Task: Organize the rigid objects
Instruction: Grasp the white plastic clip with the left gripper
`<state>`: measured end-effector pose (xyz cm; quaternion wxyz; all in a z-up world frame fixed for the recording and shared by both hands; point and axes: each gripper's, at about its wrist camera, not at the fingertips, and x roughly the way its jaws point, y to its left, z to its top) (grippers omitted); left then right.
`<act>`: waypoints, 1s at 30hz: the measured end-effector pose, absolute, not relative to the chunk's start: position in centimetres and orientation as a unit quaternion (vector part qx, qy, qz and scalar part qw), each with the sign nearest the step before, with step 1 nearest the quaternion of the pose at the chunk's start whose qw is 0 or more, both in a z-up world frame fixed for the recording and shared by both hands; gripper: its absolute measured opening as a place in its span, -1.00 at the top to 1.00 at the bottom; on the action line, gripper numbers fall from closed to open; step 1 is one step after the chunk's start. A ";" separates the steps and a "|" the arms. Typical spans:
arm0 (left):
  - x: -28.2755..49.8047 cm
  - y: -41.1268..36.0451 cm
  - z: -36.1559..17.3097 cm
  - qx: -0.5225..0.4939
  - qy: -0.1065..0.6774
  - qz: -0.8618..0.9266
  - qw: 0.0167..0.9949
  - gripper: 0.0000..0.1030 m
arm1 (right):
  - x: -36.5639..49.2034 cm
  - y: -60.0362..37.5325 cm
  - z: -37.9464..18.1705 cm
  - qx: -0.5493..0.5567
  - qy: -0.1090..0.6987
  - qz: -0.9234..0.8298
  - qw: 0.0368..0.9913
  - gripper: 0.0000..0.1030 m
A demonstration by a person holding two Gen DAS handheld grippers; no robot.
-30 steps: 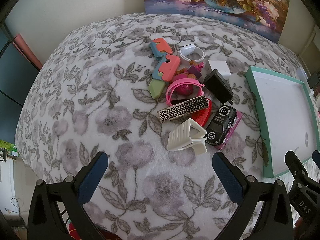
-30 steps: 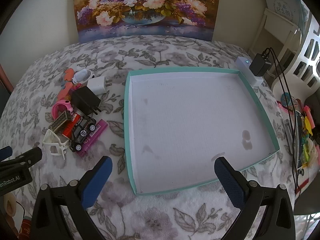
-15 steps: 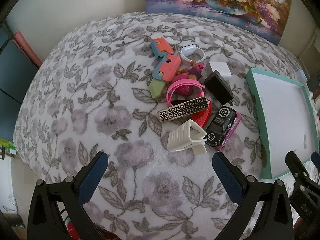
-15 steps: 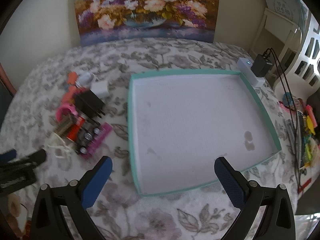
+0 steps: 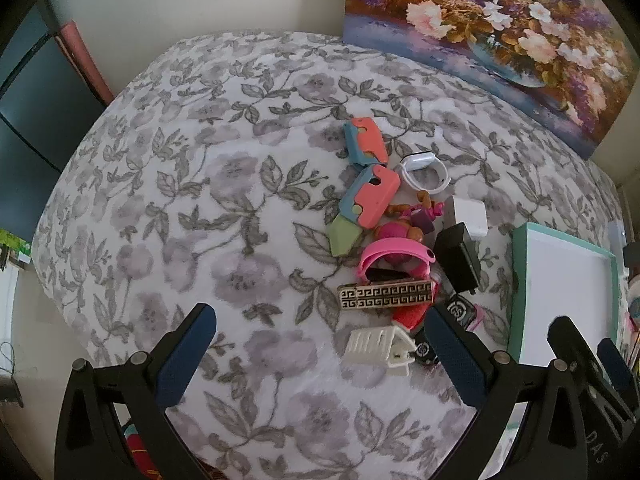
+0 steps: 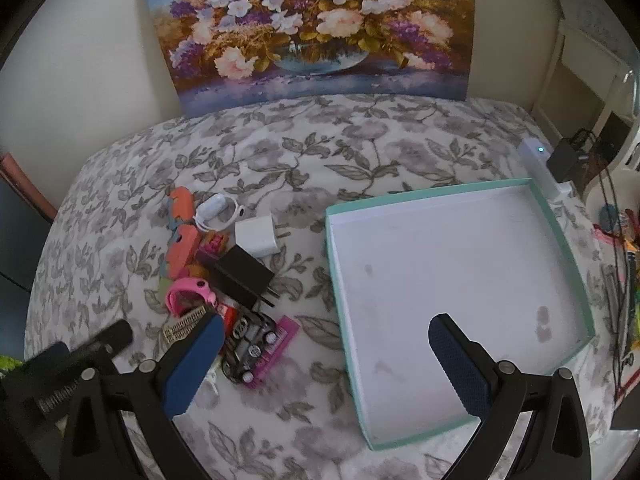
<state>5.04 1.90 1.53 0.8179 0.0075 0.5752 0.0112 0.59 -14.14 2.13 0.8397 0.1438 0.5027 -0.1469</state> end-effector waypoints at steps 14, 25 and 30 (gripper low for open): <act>6.3 2.8 -2.4 -0.008 0.614 -0.002 0.789 -0.99 | 3.9 -13.9 -0.2 0.170 0.515 -0.140 0.829 -1.00; 6.1 0.8 -6.0 -0.014 0.657 -0.036 0.753 -0.97 | 3.3 -13.5 -1.3 0.170 0.531 -0.134 0.820 -1.00; 5.9 0.2 -7.4 -0.015 0.672 -0.052 0.738 -0.45 | 3.3 -13.3 -2.0 0.165 0.542 -0.130 0.814 -1.00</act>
